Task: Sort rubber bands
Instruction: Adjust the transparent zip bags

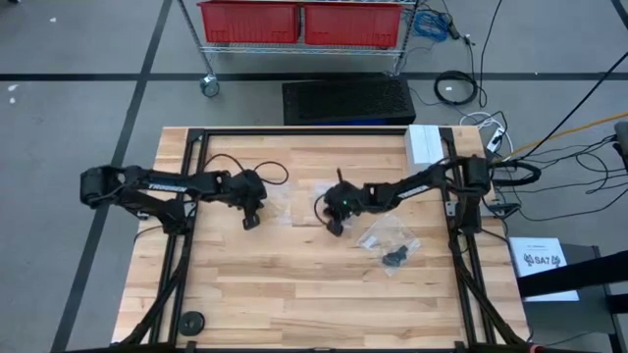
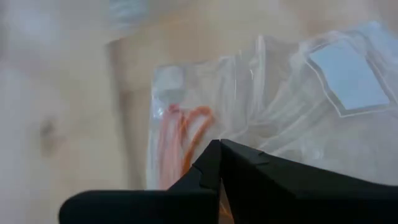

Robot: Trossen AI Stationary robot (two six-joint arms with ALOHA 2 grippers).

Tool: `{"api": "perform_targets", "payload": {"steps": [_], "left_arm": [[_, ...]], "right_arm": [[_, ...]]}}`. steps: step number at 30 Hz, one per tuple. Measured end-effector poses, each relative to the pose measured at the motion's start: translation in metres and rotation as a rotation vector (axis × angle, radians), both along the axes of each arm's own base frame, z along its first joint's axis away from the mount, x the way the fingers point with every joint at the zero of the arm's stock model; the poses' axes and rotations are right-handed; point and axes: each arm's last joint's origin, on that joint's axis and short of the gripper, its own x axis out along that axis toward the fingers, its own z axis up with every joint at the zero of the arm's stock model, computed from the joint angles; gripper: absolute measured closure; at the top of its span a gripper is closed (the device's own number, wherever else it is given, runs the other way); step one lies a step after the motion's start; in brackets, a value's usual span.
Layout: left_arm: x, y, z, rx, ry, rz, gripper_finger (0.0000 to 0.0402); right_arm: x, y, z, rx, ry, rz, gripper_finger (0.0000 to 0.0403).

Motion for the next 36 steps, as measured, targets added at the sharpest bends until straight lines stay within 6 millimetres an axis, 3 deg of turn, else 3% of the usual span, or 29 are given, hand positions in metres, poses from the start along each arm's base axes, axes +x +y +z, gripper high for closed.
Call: {"api": "perform_targets", "payload": {"steps": [6,10,14,22,28,36], "left_arm": [[0.01,-0.005,0.005,0.03,-0.094,-0.05,0.0401],[0.011,-0.004,-0.002,0.003,-0.059,-0.018,0.0401],[0.013,-0.006,-0.014,-0.021,0.009,-0.026,0.0401],[0.019,-0.026,-0.018,-0.066,0.011,-0.137,0.0401],[0.019,-0.039,-0.014,-0.086,0.001,-0.168,0.0401],[0.018,-0.047,-0.011,-0.068,-0.01,-0.155,0.0401]], "right_arm": [[0.005,0.022,0.006,-0.067,-0.042,0.06,0.0403],[0.006,0.025,0.042,-0.078,-0.14,0.051,0.0403],[-0.015,0.034,0.062,-0.012,-0.031,0.007,0.0403],[-0.07,0.078,0.088,0.076,0.264,0.001,0.0403],[-0.096,0.098,0.078,0.062,0.466,0.024,0.0403],[-0.109,0.097,0.044,0.098,0.435,-0.008,0.0403]]}}
